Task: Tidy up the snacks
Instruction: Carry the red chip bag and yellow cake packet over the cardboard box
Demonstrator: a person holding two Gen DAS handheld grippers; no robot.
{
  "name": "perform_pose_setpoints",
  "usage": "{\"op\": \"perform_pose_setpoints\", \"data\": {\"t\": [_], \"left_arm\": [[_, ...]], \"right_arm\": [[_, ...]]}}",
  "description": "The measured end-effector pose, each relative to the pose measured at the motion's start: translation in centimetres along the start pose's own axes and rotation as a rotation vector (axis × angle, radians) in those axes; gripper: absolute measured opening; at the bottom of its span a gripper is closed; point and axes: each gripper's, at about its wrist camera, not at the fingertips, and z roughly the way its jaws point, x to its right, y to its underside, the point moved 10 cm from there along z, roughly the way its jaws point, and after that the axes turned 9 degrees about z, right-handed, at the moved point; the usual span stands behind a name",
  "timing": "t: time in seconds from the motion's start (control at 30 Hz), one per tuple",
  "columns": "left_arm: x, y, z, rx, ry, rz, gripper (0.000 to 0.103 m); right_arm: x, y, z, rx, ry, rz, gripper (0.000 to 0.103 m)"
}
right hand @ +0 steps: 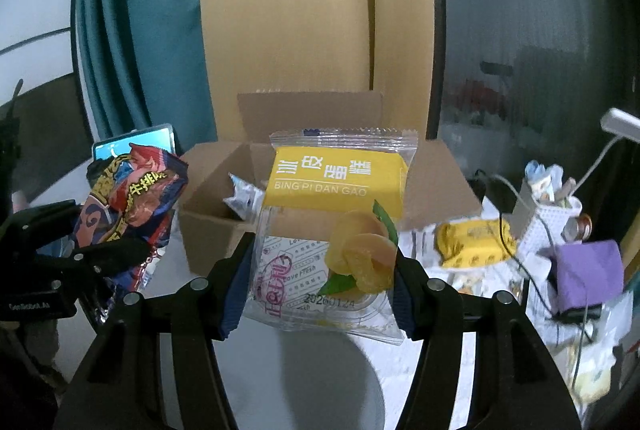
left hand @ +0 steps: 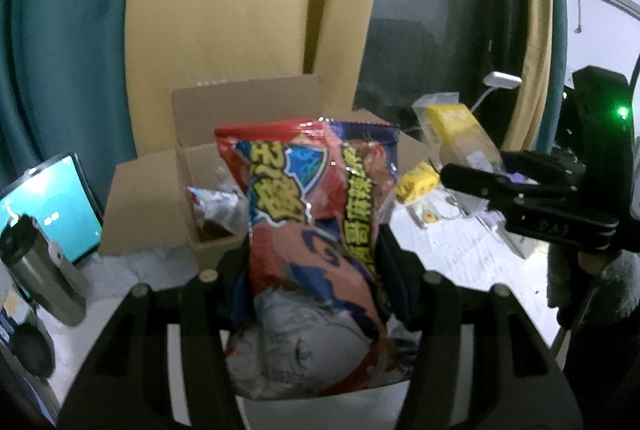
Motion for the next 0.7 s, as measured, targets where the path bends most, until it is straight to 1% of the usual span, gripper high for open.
{"op": "perform_pose_setpoints", "data": {"t": [0.33,0.7], "left_arm": [[-4.1,-3.2,3.3,0.045,-0.053,0.016,0.056],[-5.6,-5.3,7.7,0.057,-0.045,0.019,0.056]], "right_arm": [[-0.2,-3.6,3.7,0.017,0.008,-0.060,0.063],[-0.7,-5.6,8.2,0.009,-0.012,-0.061,0.063]]}}
